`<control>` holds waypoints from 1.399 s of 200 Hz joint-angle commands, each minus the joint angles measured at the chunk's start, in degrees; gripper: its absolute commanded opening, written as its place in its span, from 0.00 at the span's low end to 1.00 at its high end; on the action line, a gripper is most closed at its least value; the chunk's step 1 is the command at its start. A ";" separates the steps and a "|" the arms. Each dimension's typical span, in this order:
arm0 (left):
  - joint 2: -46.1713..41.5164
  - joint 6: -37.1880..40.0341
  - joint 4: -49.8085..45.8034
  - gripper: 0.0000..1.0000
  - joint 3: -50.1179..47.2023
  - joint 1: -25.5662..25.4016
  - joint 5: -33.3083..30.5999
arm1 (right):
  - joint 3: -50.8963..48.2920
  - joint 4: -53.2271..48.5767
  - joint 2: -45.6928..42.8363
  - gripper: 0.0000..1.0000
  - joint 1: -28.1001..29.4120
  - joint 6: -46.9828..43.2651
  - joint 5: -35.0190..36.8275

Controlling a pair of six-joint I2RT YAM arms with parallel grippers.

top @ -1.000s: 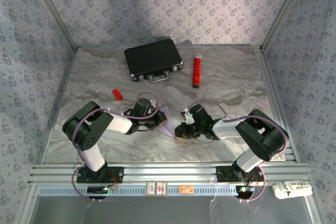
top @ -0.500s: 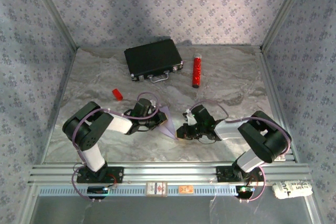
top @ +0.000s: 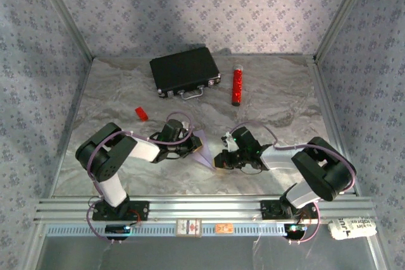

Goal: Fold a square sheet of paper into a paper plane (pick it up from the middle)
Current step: Fourth fold the wing at the center of the table.

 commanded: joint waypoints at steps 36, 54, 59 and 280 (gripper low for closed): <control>2.18 0.06 -1.66 0.05 -1.49 0.43 -2.50 | -1.89 -5.88 -0.57 0.08 -0.02 -1.53 -2.09; 2.13 -0.02 -1.72 0.05 -1.60 0.38 -2.44 | -1.76 -6.69 -0.76 0.08 -0.03 -1.83 -2.18; 2.10 -0.03 -1.66 0.05 -1.56 0.41 -2.49 | -1.81 -6.85 -0.77 0.06 -0.01 -1.93 -2.15; 2.10 -0.56 -0.45 0.05 -2.46 0.39 -2.40 | -0.97 -18.86 -3.58 0.06 0.64 -5.22 1.01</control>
